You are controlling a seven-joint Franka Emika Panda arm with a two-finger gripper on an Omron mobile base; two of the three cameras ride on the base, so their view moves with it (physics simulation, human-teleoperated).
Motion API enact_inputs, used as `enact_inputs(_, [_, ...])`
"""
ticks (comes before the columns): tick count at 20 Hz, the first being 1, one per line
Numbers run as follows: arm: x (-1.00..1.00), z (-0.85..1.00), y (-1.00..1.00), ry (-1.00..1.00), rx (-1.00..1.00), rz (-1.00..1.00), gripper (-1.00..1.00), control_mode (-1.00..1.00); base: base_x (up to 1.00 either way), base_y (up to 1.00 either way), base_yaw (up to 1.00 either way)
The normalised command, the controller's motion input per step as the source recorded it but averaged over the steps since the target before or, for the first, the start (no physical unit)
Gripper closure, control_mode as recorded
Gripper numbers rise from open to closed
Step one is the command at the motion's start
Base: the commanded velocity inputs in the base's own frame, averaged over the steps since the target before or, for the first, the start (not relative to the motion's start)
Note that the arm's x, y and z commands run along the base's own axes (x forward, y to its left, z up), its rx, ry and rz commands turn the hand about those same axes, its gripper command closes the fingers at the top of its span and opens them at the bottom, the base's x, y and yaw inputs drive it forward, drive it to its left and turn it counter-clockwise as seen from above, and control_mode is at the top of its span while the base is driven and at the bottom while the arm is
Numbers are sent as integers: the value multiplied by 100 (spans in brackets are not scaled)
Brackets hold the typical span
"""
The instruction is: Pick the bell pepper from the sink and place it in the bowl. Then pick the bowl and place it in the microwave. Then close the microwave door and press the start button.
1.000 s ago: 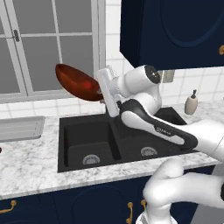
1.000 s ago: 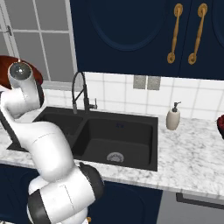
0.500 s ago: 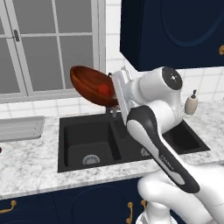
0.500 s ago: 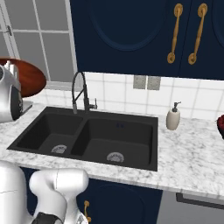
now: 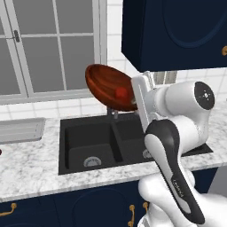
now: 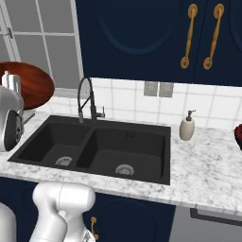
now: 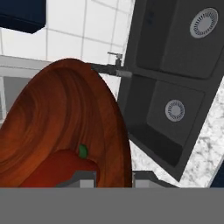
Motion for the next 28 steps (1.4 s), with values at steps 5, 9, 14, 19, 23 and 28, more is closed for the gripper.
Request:
enact_inputs(5, [-41, 8, -20, 16, -11, -10, 100, -100, 0, 0, 0])
enact_inputs(9, [-25, -11, -9, 8, -22, -12, 100, -100, 0, 0, 0])
enact_inputs(14, [-2, 0, -3, 6, -7, -7, 100, -100, 0, 0, 0])
enact_inputs(19, [2, 0, -2, 1, 0, 0, 100, -100, 0, 0, 0])
enact_inputs(23, [-1, -1, -2, 0, 0, 0, 100, 100, -9, 0, -3])
enact_inputs(28, [0, 0, 0, 0, 0, 0, 100, 100, -36, 7, -48])
